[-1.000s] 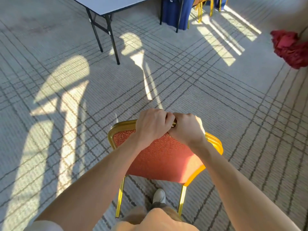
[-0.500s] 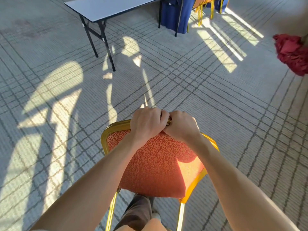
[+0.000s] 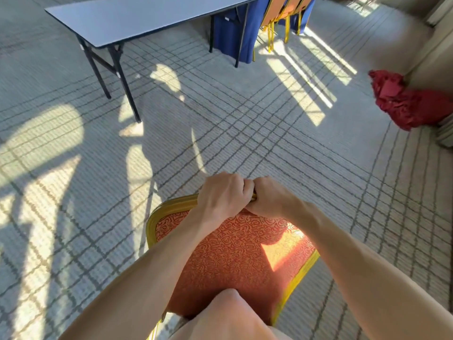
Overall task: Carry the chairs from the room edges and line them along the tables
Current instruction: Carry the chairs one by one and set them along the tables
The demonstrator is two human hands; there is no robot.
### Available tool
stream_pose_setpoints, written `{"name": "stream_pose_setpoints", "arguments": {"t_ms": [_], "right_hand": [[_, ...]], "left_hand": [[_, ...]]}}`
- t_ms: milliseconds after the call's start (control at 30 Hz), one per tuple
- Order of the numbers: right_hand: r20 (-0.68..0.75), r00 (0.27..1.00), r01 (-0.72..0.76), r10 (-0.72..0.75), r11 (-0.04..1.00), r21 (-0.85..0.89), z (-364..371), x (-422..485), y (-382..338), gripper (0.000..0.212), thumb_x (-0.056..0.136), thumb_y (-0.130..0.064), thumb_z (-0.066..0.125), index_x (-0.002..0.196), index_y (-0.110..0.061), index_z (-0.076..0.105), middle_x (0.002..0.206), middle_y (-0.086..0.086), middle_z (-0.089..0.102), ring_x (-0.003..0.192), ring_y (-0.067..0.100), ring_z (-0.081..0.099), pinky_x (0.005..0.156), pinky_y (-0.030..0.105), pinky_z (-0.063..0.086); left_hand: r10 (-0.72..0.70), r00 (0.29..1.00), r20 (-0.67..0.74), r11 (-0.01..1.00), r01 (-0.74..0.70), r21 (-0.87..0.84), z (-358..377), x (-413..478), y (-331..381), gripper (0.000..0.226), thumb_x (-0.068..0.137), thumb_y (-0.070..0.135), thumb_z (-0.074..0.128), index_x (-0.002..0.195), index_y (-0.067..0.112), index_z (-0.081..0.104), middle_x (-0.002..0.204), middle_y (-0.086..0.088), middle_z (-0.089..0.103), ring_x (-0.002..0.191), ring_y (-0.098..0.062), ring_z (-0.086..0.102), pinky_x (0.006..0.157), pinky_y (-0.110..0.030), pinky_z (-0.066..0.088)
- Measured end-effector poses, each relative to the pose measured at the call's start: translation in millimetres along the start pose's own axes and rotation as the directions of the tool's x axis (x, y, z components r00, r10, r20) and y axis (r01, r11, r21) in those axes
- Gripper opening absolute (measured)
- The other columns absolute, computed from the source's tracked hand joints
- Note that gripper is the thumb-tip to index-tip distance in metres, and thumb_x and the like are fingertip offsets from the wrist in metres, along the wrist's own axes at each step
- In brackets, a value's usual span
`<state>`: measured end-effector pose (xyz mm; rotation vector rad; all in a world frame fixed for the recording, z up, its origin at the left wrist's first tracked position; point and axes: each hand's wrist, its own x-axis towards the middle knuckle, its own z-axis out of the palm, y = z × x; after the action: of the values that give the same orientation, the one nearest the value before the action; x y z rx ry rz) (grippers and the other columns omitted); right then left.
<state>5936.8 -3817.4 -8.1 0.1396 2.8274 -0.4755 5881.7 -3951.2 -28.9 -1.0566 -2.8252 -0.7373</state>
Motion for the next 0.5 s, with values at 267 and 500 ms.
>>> {"name": "stream_pose_setpoints", "arguments": {"t_ms": [267,500], "right_hand": [[-0.134,0.991,-0.029,-0.001,0.974,-0.223,-62,48,26,0.029,0.082,-0.049,0.057,0.070,-0.024,0.050,0.059,-0.005,0.054,0.055,0.017,0.055,0.047,0.025,0.041],[-0.063,0.998,-0.047,0.032,0.967,-0.249,-26,99,83,0.026,0.085,-0.046,0.052,0.084,-0.022,0.059,0.077,-0.001,0.066,0.077,0.025,0.063,0.061,0.031,0.036]], "left_hand": [[0.062,0.997,-0.045,0.993,-0.066,-0.093,-11,89,1,0.051,0.096,0.035,0.040,0.051,0.013,0.051,0.043,0.002,0.051,0.036,-0.011,0.046,0.037,-0.024,0.035],[0.109,0.977,0.182,0.992,-0.120,0.050,55,139,-15,0.050,0.087,0.039,0.016,0.061,0.014,0.050,0.063,-0.003,0.060,0.056,-0.022,0.050,0.053,-0.030,0.028]]}}
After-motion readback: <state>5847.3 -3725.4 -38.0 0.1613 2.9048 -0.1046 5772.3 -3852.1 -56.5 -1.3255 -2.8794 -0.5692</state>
